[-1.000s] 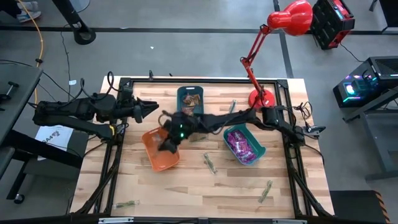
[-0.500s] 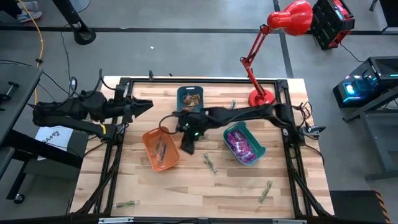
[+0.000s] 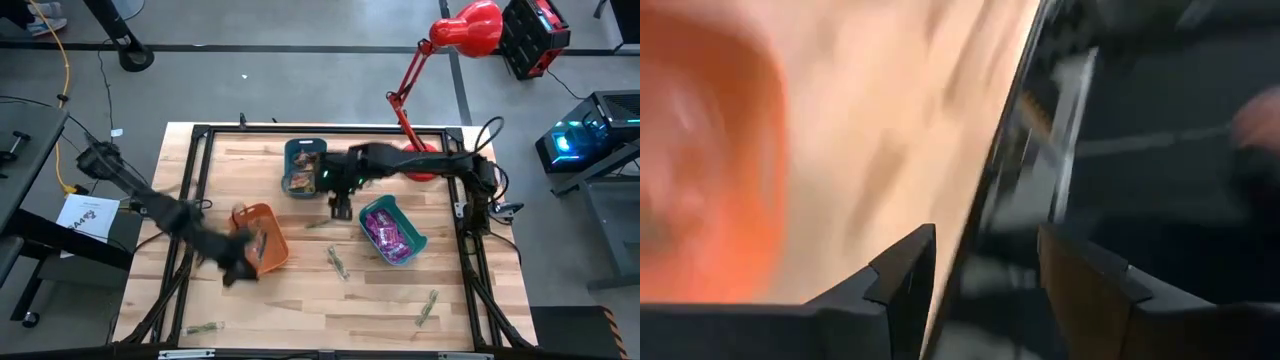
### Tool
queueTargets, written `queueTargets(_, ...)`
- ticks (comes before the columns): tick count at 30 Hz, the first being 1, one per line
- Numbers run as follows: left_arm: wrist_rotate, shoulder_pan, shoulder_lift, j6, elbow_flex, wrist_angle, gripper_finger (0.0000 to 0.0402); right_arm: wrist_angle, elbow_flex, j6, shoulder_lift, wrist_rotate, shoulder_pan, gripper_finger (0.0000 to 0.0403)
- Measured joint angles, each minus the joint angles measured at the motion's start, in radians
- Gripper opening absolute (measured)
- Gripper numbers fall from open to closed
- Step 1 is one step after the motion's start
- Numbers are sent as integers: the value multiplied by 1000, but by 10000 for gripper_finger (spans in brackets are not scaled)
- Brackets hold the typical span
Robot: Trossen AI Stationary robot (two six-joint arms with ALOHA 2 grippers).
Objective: Sort candy
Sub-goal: Put the green candy into the orange bin
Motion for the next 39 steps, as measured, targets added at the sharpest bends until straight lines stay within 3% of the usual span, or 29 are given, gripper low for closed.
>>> queueTargets(8,143,-399,279,-517,0,107,172,1,0,-24,-72,-49,-170,195)
queueTargets(12,142,-501,393,-643,2,189,172,27,0,-52,-72,-93,-204,195)
queueTargets(22,244,-527,492,-721,2,22,172,53,0,-74,-72,-111,-211,195)
queueTargets(30,230,-519,514,-721,4,-65,172,54,0,-72,-72,-110,-211,195)
queueTargets(39,350,-496,679,-657,61,-120,172,70,0,-56,-72,-110,-211,195)
